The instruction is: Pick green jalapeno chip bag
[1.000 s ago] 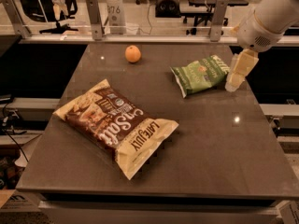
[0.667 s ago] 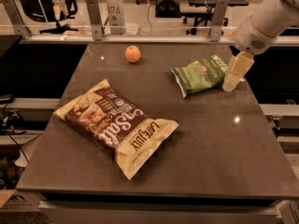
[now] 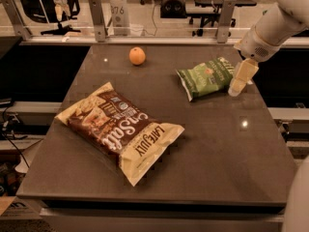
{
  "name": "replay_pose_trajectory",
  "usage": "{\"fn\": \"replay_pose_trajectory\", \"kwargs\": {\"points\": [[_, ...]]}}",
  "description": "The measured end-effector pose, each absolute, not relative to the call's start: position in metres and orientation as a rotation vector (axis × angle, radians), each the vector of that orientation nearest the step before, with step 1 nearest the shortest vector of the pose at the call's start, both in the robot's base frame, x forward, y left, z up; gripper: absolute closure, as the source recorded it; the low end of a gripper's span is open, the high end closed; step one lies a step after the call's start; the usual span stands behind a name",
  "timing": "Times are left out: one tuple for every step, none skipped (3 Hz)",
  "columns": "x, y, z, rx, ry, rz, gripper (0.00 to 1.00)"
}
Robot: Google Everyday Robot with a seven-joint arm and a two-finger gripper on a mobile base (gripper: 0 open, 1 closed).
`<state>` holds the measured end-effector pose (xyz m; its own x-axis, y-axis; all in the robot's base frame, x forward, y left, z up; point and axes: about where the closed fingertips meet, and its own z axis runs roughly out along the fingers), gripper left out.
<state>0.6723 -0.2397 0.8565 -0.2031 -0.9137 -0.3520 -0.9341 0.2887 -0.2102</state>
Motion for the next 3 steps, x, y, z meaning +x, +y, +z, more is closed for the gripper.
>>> {"fn": "replay_pose_trajectory", "kwargs": {"points": [[0.6797,-0.2399,0.8465,-1.653,2.182,0.076,0.00],[0.6826,-0.2371,0.8429,-1.650,2.193,0.087,0.13],[0.6832,-0.2339,0.8429,-1.653,2.203,0.088,0.38]]}}
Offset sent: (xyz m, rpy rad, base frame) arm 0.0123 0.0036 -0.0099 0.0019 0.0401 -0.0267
